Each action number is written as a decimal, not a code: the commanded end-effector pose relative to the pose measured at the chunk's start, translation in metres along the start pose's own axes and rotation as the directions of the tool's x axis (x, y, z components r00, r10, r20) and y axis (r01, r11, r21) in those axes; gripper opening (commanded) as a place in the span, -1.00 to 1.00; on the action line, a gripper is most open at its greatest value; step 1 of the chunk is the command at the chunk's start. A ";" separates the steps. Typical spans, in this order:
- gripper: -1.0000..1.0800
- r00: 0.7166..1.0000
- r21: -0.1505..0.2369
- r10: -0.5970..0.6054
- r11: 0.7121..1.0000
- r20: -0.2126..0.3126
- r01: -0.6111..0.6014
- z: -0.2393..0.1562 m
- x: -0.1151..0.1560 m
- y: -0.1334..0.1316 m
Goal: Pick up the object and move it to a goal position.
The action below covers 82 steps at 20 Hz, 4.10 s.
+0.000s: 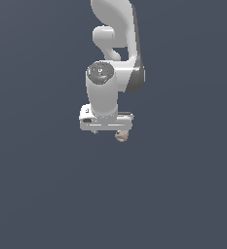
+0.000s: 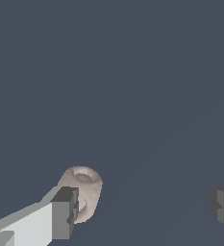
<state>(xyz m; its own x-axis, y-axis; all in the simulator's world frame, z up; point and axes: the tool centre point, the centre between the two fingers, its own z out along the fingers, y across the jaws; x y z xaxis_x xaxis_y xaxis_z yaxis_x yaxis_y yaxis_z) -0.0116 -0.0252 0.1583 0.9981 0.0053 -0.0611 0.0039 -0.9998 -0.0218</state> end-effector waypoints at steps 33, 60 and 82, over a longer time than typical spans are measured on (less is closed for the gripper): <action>0.92 0.942 -0.001 0.330 0.944 -0.064 -0.331 0.073 -0.066 -0.072; -1.00 0.939 0.000 0.337 0.941 -0.065 -0.338 0.125 -0.065 -0.072; -1.00 0.939 0.001 0.337 0.941 -0.065 -0.338 0.075 -0.071 -0.032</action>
<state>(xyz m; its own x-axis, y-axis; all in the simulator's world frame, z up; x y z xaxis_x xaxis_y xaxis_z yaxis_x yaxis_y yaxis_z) -0.0872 0.0169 0.0784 0.9430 -0.3327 -0.0004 -0.3327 -0.9430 -0.0006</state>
